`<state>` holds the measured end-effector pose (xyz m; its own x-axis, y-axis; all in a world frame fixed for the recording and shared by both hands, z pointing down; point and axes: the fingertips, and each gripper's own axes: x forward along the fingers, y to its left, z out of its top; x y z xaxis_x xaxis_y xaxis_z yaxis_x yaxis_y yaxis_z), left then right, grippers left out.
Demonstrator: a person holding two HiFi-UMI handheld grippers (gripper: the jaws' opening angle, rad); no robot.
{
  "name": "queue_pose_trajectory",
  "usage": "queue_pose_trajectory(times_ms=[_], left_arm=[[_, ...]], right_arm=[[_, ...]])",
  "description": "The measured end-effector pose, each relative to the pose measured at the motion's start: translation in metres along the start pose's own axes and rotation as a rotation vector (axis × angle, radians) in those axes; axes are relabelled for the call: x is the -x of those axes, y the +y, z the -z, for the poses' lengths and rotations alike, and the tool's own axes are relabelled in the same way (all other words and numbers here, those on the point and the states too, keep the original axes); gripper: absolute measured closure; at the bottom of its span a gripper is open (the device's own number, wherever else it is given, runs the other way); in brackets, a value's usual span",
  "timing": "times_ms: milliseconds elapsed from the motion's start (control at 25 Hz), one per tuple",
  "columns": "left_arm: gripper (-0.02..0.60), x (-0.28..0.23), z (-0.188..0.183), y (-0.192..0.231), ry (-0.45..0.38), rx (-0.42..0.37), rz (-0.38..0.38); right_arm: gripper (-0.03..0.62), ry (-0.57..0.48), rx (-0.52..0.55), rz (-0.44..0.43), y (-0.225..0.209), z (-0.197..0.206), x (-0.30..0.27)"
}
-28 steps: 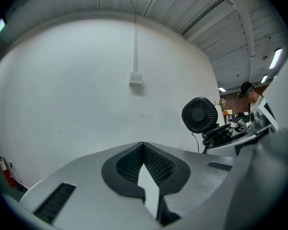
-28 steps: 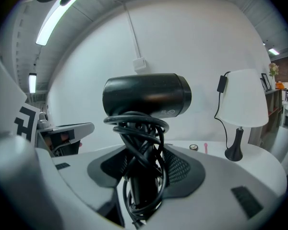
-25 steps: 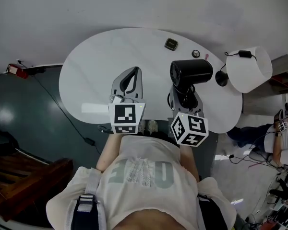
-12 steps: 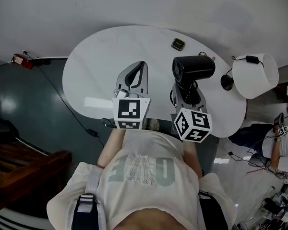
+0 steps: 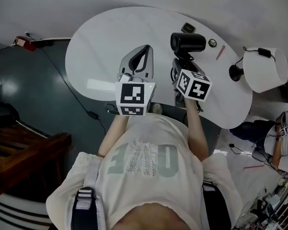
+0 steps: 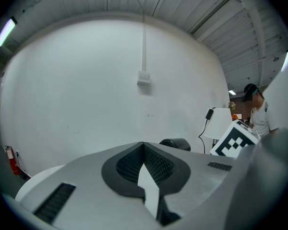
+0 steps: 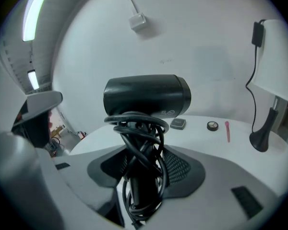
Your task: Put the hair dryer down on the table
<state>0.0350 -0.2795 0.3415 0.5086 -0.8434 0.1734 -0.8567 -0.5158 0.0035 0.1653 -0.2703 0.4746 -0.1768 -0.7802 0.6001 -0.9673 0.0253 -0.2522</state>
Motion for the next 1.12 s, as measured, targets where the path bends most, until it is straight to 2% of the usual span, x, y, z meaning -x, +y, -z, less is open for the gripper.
queue_pose_trajectory(times_ms=[440,680,960,1120], left_arm=[[0.58,0.012,0.012,0.019,0.044,-0.037,-0.07],[0.58,0.013,0.014,0.021,0.053,-0.033,-0.084],[0.58,0.012,0.016,0.021,0.059,-0.013,-0.085],[0.58,0.012,0.019,0.02,0.068,-0.016,-0.086]], right_arm=[[0.373,0.255,0.014,0.039,-0.004,0.073,-0.052],[0.373,0.333,0.001,0.053,-0.01,0.096,-0.06],[0.373,0.425,0.085,0.087,-0.015,0.113,-0.065],[0.373,0.467,0.089,0.078,-0.014,0.123,-0.067]])
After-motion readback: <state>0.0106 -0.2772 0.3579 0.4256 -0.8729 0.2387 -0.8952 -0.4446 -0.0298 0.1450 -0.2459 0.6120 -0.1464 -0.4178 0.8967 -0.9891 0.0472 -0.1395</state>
